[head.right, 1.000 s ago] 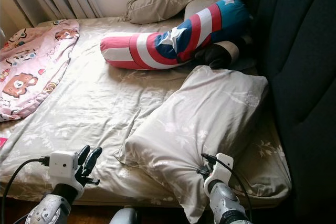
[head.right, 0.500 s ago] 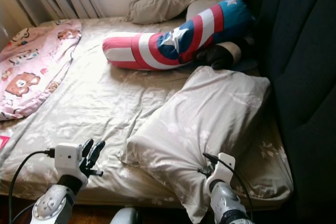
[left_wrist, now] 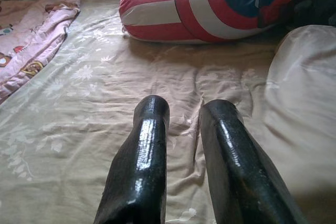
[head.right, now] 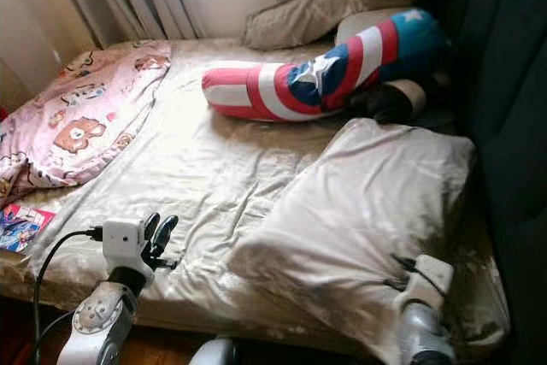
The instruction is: Clean up the room
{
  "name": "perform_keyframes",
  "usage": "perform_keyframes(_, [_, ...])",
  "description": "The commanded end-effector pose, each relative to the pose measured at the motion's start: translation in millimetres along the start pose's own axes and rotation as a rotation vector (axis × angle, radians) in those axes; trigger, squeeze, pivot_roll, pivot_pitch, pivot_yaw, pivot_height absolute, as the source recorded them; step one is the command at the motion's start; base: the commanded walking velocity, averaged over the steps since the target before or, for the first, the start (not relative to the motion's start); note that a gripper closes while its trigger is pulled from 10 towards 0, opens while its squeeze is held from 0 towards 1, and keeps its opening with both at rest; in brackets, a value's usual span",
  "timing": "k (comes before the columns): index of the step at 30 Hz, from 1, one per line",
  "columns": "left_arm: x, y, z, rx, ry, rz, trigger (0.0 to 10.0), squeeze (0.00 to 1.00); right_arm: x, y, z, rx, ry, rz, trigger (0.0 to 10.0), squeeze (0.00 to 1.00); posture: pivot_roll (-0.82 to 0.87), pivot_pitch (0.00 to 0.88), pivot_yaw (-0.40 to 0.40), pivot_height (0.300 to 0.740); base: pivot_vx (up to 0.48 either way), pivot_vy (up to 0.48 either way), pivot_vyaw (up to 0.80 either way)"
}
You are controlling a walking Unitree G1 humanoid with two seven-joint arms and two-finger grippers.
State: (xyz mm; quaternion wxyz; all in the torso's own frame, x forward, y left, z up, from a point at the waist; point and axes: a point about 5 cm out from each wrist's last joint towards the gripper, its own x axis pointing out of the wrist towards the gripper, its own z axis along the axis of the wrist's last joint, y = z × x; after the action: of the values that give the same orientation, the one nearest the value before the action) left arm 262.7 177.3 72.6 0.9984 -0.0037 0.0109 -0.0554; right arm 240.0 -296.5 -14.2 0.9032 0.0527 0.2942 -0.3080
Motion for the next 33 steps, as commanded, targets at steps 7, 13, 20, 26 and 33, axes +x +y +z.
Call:
perform_keyframes(7, [5.7, 1.5, 0, 0.011, -0.021, 0.007, 10.0, 0.00, 3.9, -71.1, 75, -0.004, -0.273, -0.332, 0.0, 0.00, -0.06, 0.000, 0.109, 0.662, 0.000, 0.000, 0.00])
perform_keyframes(13, [7.3, 1.5, -1, 0.012, -0.031, 0.008, 10.0, 0.00, 4.4, -84.9, 86, -0.026, -0.269, -0.370, 0.0, 0.00, -0.06, 0.000, 0.106, 0.662, 0.000, 0.000, 0.00])
perform_keyframes(20, [7.2, 3.7, -4, 0.017, -0.027, 0.009, 10.0, 0.00, 7.1, -59.8, 75, -0.021, -0.227, -0.274, 10.0, 0.00, -0.06, 0.000, 0.106, 0.662, 0.000, 0.000, 0.00])
perform_keyframes(26, [7.6, 4.6, -6, 0.020, -0.022, 0.006, 10.0, 0.00, 7.9, -32.0, 53, 0.013, -0.150, -0.141, 10.0, 1.00, -0.06, 0.000, 0.108, 0.662, 0.000, 0.000, 0.00])
perform_keyframes(33, [8.2, 2.0, -7, 0.016, -0.022, 0.000, 10.0, 0.00, 6.4, -12.7, 39, 0.012, -0.100, -0.061, 10.0, 1.00, -0.06, 0.000, 0.106, 0.662, 0.000, 0.000, 0.00])
